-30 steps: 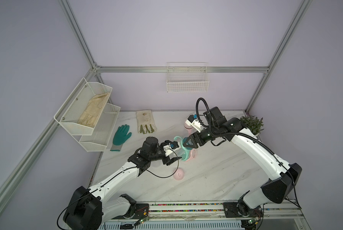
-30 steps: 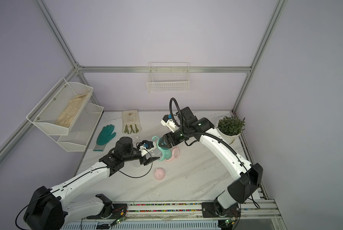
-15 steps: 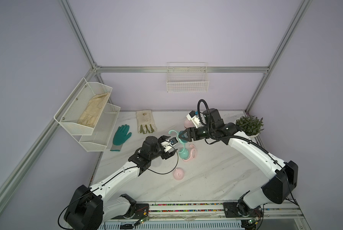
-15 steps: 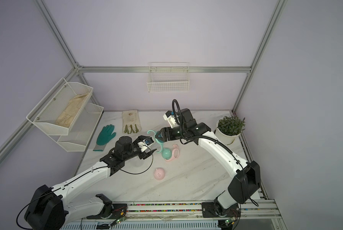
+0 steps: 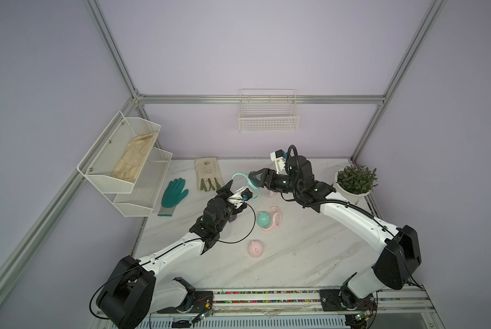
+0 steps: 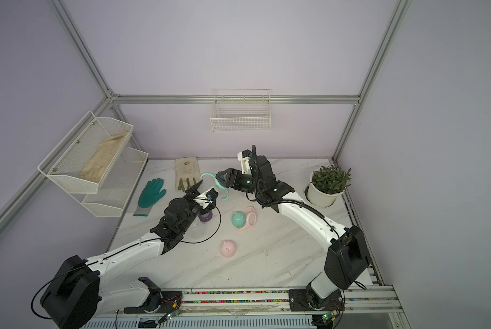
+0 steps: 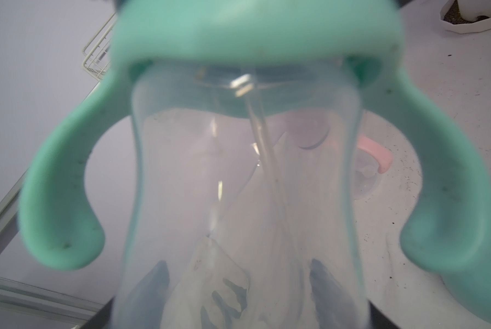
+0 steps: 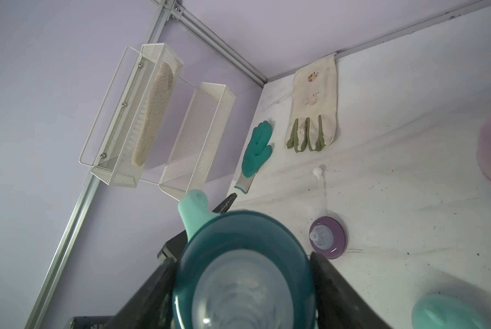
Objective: Assemble the baby bottles
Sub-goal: Screw the nipple onto the baby bottle.
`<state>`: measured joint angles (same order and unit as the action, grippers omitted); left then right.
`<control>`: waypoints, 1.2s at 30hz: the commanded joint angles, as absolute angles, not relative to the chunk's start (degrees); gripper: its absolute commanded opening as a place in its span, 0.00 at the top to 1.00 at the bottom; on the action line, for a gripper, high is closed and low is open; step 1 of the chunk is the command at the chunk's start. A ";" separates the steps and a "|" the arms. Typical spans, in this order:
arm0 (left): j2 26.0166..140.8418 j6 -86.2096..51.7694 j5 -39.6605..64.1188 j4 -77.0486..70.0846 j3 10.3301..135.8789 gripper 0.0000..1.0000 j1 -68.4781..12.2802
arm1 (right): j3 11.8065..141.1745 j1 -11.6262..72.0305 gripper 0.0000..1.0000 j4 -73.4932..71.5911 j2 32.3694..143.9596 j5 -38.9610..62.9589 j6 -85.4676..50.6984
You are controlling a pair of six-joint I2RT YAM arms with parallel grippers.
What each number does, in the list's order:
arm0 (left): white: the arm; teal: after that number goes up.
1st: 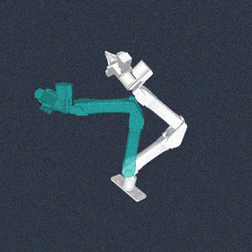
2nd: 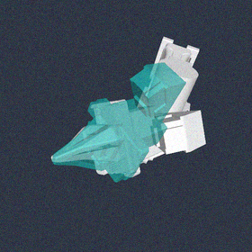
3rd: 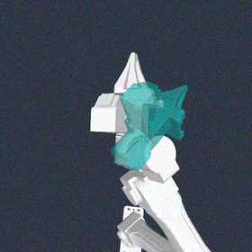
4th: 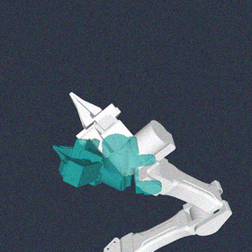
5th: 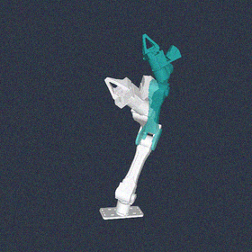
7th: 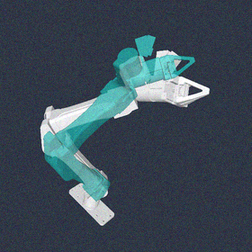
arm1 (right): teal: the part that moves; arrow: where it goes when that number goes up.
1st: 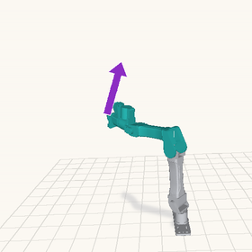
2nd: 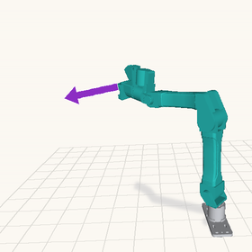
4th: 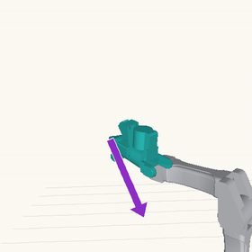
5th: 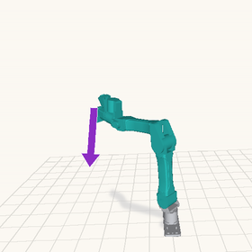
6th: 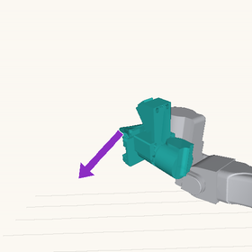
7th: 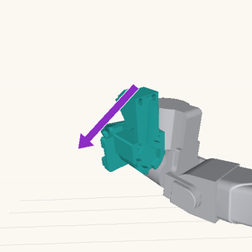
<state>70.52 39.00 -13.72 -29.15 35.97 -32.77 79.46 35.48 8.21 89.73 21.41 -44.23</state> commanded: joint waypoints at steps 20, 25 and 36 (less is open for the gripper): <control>60.21 24.68 43.26 4.12 45.48 1.00 -33.22 | 101.03 38.12 0.10 64.25 79.84 23.98 0.30; 60.11 24.70 45.47 3.87 46.13 1.00 -33.14 | 98.23 39.70 0.11 67.55 78.83 26.69 1.16; 62.05 24.35 43.56 4.51 47.34 1.00 -32.77 | 94.92 40.34 0.12 68.73 75.95 27.08 2.38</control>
<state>62.04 25.45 42.00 5.74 42.52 -33.12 95.57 39.99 67.48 76.99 26.41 0.27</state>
